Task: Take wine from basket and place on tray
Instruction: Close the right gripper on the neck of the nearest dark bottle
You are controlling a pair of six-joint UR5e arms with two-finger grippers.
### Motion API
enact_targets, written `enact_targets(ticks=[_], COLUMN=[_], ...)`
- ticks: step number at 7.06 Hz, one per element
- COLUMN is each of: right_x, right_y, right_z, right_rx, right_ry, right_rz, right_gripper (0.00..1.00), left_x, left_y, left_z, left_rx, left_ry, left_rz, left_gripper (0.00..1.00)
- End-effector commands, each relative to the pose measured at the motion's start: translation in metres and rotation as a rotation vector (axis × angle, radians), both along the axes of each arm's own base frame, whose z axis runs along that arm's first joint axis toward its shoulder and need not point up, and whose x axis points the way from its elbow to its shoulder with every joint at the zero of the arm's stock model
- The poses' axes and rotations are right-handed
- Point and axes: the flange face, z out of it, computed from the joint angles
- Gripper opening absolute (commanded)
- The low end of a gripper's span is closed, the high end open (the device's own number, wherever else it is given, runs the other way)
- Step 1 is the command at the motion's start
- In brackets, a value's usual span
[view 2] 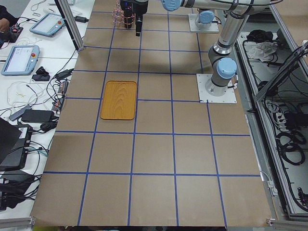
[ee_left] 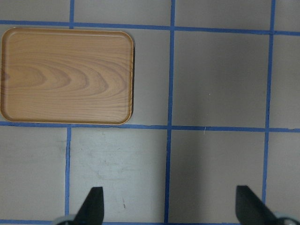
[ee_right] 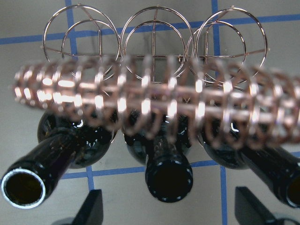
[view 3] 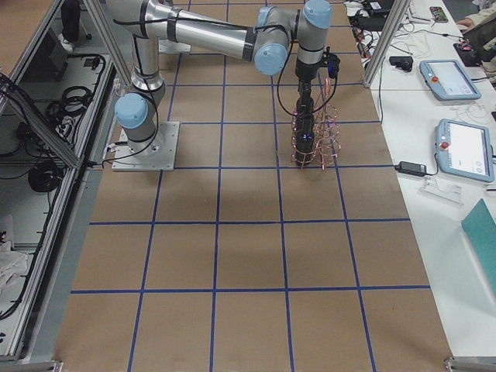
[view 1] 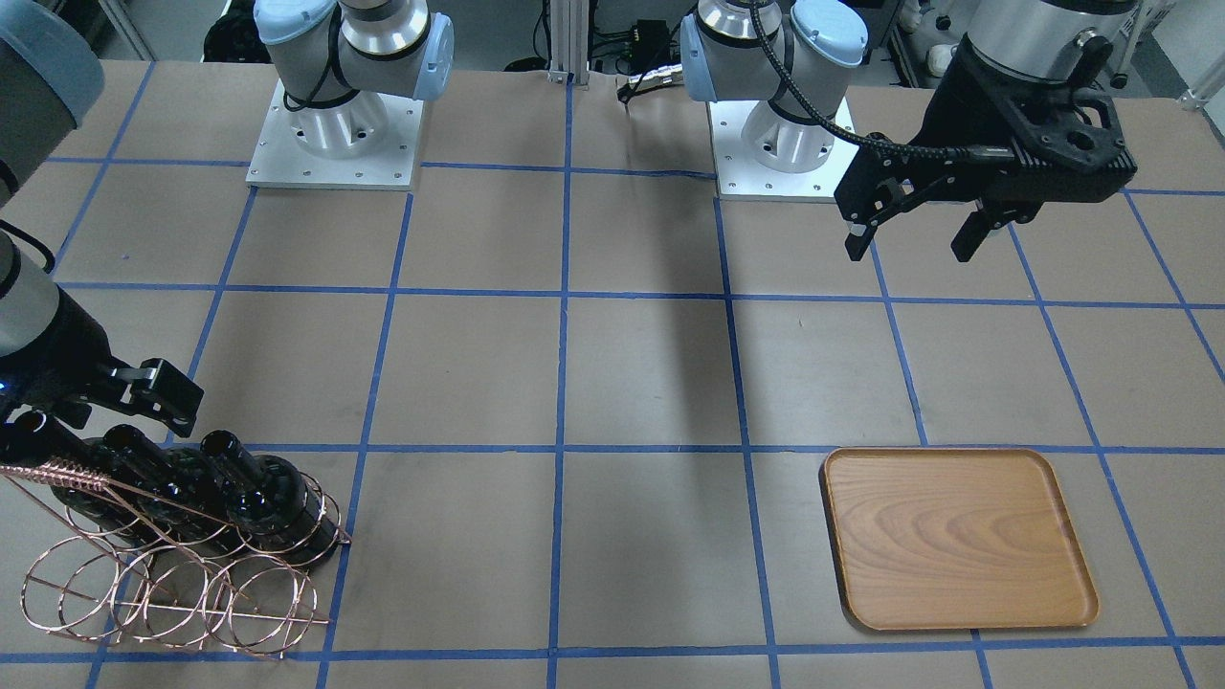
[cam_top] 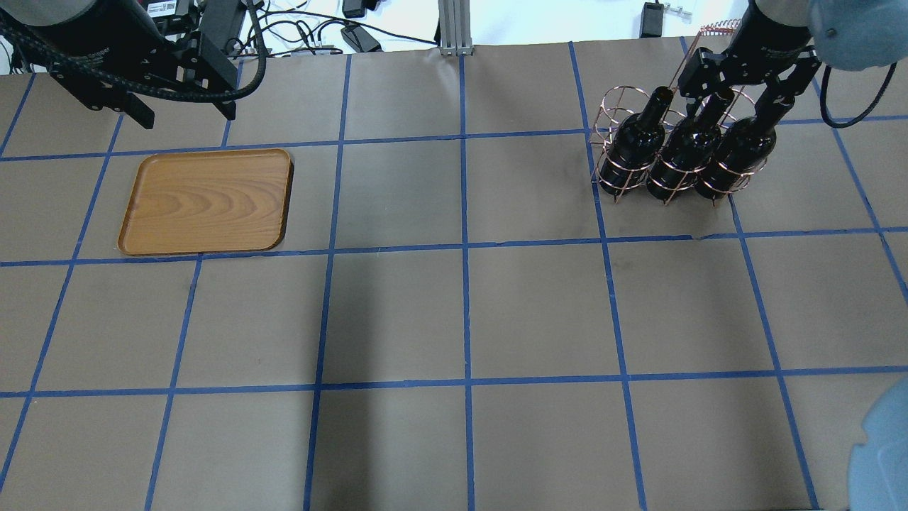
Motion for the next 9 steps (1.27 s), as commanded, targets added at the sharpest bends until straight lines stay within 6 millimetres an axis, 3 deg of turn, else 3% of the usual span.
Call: enact_targets(ticks=[1,3,4,5,6,8,9], right_x=[-0.001,-0.001,-0.001,-0.001,-0.001,-0.001,-0.001], right_y=[-0.006,-0.009,-0.01,-0.011,-0.012,-0.012,-0.012], right_z=[-0.008,-0.005,-0.001,0.0,-0.005,-0.011,-0.01], right_rx=[-0.002,-0.019,-0.034,-0.045,-0.036,-0.026,-0.025], right_ry=[-0.005,0.0,0.009,0.005,0.002,-0.001,0.0], right_rz=[0.001,0.009,0.024,0.024,0.027,0.027,0.043], right_gripper=[0.91,0.87,0.77,0.77,0.67,0.62,0.48], left_x=[0.001,0.001,0.001,0.001,0.001,0.001,0.001], left_y=[0.0,0.0,0.0,0.0,0.0,0.0,0.0], left_z=[0.0,0.0,0.0,0.0,0.0,0.0,0.0], left_rx=[0.0,0.0,0.0,0.0,0.002,0.002,0.001], left_ry=[0.0,0.0,0.0,0.0,0.0,0.0,0.0], left_rz=[0.0,0.0,0.0,0.0,0.0,0.0,-0.001], left_gripper=[1.0,1.0,1.0,1.0,1.0,1.0,1.0])
